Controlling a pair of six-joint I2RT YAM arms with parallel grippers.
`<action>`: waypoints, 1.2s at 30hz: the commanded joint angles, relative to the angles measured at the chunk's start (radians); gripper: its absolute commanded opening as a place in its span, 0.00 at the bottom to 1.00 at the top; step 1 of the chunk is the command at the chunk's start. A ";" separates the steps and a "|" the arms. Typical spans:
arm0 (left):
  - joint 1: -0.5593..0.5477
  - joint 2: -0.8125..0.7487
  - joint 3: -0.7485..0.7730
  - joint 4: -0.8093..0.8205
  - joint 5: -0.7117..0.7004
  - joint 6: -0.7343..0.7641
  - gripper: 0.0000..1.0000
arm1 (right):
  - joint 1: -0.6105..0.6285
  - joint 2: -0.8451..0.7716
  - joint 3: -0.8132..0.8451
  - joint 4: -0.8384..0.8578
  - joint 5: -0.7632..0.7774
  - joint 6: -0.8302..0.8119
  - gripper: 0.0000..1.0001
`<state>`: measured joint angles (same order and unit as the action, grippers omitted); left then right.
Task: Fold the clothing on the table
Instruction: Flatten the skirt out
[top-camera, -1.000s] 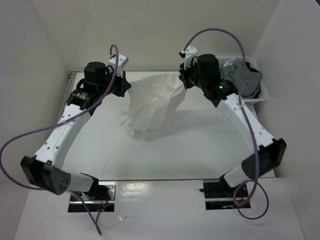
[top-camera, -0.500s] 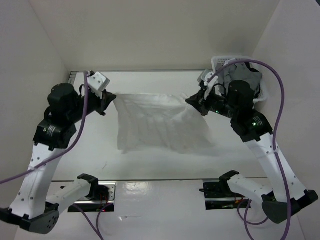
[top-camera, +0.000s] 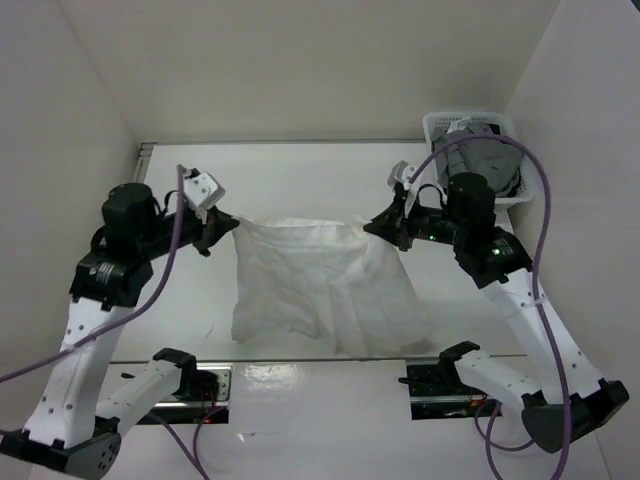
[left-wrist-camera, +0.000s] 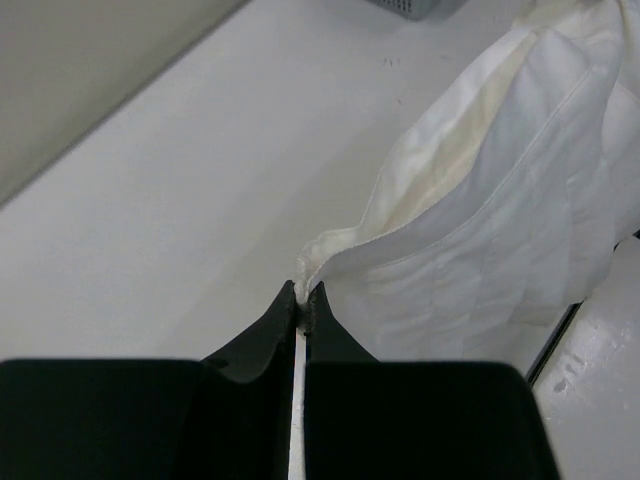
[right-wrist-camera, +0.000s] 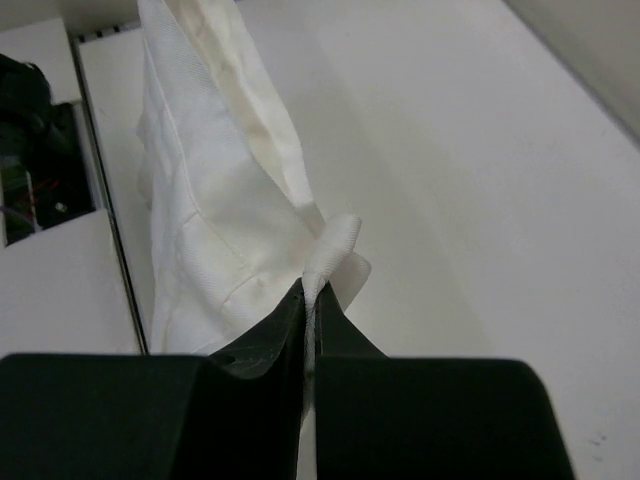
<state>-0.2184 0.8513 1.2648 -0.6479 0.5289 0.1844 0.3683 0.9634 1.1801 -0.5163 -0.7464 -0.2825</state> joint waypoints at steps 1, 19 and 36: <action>0.008 0.127 -0.100 0.091 0.005 0.015 0.02 | -0.008 0.064 -0.110 0.130 0.085 -0.024 0.03; 0.008 0.934 0.246 0.338 -0.250 -0.059 0.00 | -0.183 0.576 -0.048 0.475 0.346 -0.083 0.00; 0.062 1.020 0.409 0.343 -0.538 -0.144 0.99 | -0.192 0.823 0.214 0.489 0.875 0.062 0.93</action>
<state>-0.1963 1.9388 1.6901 -0.3233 0.0597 0.0704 0.1890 1.8706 1.3682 -0.0887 -0.0433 -0.2661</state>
